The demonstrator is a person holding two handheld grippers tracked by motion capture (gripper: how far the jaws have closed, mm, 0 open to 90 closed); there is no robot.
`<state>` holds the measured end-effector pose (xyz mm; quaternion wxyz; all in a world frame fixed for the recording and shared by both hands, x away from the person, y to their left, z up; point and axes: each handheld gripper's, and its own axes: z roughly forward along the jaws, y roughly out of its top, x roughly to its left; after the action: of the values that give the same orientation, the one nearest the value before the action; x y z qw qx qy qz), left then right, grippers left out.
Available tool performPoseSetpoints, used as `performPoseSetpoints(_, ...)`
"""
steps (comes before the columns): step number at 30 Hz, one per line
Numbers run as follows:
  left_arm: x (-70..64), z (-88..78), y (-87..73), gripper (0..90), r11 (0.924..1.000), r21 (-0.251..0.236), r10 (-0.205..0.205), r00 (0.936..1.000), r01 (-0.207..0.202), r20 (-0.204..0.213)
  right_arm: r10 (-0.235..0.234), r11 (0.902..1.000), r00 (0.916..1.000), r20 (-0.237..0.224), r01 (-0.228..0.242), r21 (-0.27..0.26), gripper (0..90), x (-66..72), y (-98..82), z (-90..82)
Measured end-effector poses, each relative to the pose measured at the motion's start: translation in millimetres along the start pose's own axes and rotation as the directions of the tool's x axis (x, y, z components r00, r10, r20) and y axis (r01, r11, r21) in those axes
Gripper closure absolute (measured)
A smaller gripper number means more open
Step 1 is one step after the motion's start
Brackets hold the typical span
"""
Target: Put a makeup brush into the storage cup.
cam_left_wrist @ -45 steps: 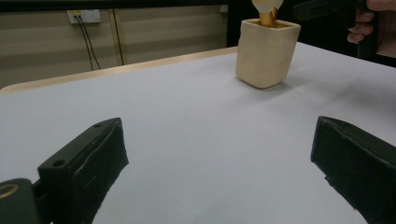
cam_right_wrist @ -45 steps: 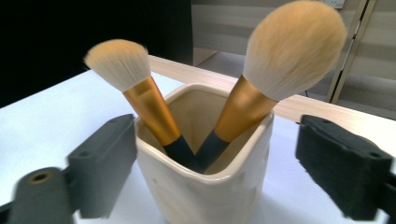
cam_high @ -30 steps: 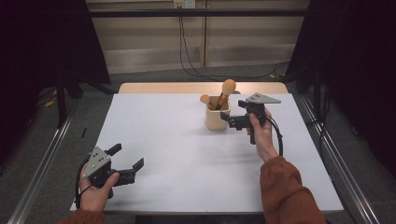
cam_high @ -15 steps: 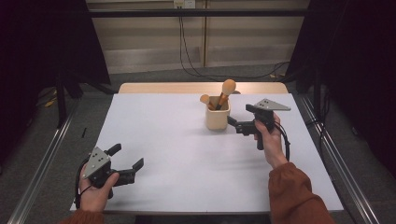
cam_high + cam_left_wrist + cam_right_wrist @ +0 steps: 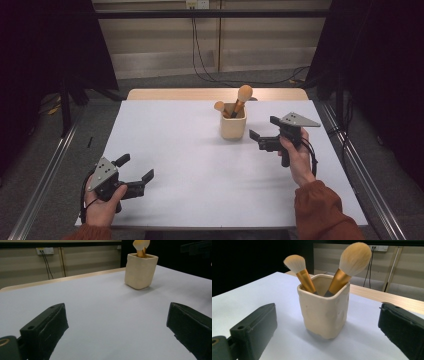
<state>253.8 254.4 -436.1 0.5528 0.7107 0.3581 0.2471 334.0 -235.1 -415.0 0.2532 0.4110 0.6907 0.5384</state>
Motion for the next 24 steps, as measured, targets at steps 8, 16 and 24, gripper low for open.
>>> performPoseSetpoints(8, -0.9, -0.9, -0.1, 3.1, 1.0000, 0.000, 0.002, 1.0000, -0.002, -0.001, 0.018, 0.9998, 0.9998, 0.013, -0.018, -0.002, 0.7, 3.8, -10.4, -18.2)
performPoseSetpoints(16, -1.0, -1.0, -0.2, 3.1, 1.0000, 0.001, 0.002, 1.0000, -0.002, 0.000, 0.028, 0.9996, 0.9992, 0.028, -0.028, -0.009, 0.9, 5.7, -20.3, -35.0)
performPoseSetpoints(24, -2.1, -2.9, -0.7, 3.1, 1.0000, 0.000, -0.003, 1.0000, 0.003, -0.005, 0.010, 0.9999, 0.9986, 0.052, -0.010, -0.004, 1.0, 6.0, -30.4, -53.2)
